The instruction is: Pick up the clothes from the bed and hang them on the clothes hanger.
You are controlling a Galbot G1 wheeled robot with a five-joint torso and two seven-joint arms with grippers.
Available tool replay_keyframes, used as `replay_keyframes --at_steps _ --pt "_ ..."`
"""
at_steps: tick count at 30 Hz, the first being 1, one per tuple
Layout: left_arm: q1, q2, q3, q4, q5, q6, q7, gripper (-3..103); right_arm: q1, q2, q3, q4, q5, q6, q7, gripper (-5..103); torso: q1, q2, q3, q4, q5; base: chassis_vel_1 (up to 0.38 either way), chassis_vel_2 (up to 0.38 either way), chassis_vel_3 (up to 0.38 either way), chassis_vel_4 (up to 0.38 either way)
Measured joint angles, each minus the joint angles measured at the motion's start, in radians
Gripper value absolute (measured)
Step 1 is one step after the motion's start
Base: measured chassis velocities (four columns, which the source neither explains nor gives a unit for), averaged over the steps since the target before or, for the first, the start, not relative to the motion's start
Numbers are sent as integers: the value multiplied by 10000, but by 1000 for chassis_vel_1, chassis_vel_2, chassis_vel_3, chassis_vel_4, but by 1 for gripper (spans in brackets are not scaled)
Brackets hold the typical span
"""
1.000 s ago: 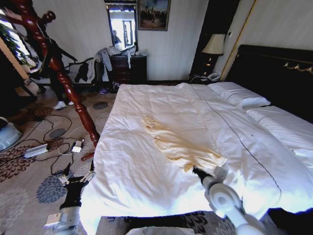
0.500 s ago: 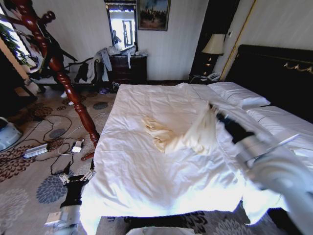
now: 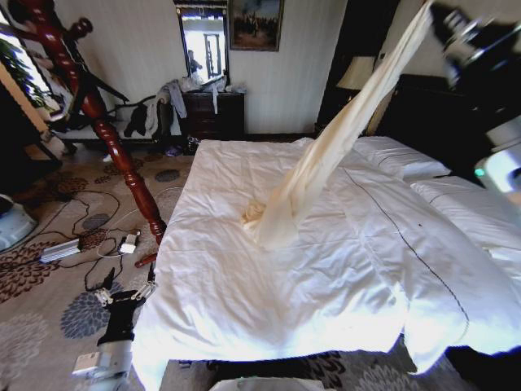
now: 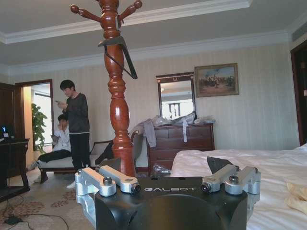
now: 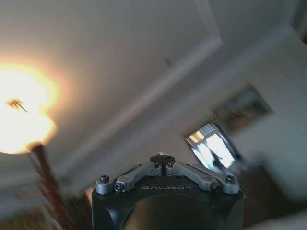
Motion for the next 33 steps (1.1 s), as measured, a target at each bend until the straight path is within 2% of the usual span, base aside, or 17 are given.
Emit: replay_keyframes --at_steps 1,6,7,11,12,14,17,18,23,24,25,26,27,28,30,31,33 --pt "0 0 0 0 0 0 0 100 0 0 0 0 0 0 0 0 0 0 0 0 0 0 0 0 0" --pt "-78 -89 48 189 190 29 3 100 -521 1077 -2161 -187 -2029 -159 243 0 0 0 1 5 -1 0 0 0 0" --pt "-78 -89 48 189 190 29 3 100 -521 1077 -2161 -187 -2029 -159 243 0 0 0 1 5 -1 0 0 0 0" --pt "-101 -106 29 366 240 37 4 100 -573 1878 -3729 -405 -3909 -157 242 0 1 -1 1 5 -1 0 0 0 0" --pt "-101 -106 29 366 240 37 4 100 -573 1878 -3729 -405 -3909 -157 242 0 1 -1 1 5 -1 0 0 0 0" --pt "-104 -97 -12 437 245 37 3 100 -635 2167 -4270 -563 -4547 -139 200 0 0 -1 1 4 -1 0 0 0 0" --pt "-103 -91 -69 491 239 38 4 100 -632 2599 -5028 -1032 -5793 79 -356 0 0 0 1 3 -1 0 0 0 0" --pt "-103 -91 -69 491 239 38 4 100 -632 2599 -5028 -1032 -5793 79 -356 0 0 0 1 3 -1 0 0 0 0" --pt "-110 -92 -112 558 226 37 4 100 -535 2997 -5883 -1344 -6988 265 -825 -2 0 0 0 4 -1 0 0 0 0" --pt "-113 -92 -116 581 225 37 4 100 -540 3057 -6073 -1416 -7444 220 -864 3 -1 0 0 4 -2 0 0 0 0" --pt "-116 -93 -122 602 225 38 4 100 -557 3089 -6215 -1477 -7798 101 -863 3 0 0 -1 5 -2 0 0 0 0" --pt "-121 -96 -128 625 225 38 4 100 -622 3104 -6422 -1481 -8004 -476 -629 8 0 -1 0 6 0 0 0 0 0" --pt "-123 -102 -129 634 225 36 4 100 -674 3118 -6513 -1372 -7636 -1187 -134 14 1 -1 0 3 0 0 0 0 0" --pt "-123 -102 -129 634 225 36 4 100 -674 3118 -6513 -1372 -7636 -1187 -134 14 1 -1 0 3 0 0 0 0 0" --pt "-125 -119 -123 635 230 32 3 100 -809 3329 -6673 -889 -5914 -2527 1336 25 0 0 -1 0 0 0 0 0 0" --pt "-125 -119 -123 635 230 32 3 100 -809 3329 -6673 -889 -5914 -2527 1336 25 0 0 -1 0 0 0 0 0 0" --pt "-122 -139 -115 611 231 28 3 100 -903 3523 -6790 -729 -5512 -2670 1565 36 -1 0 -1 4 -3 0 0 0 0"
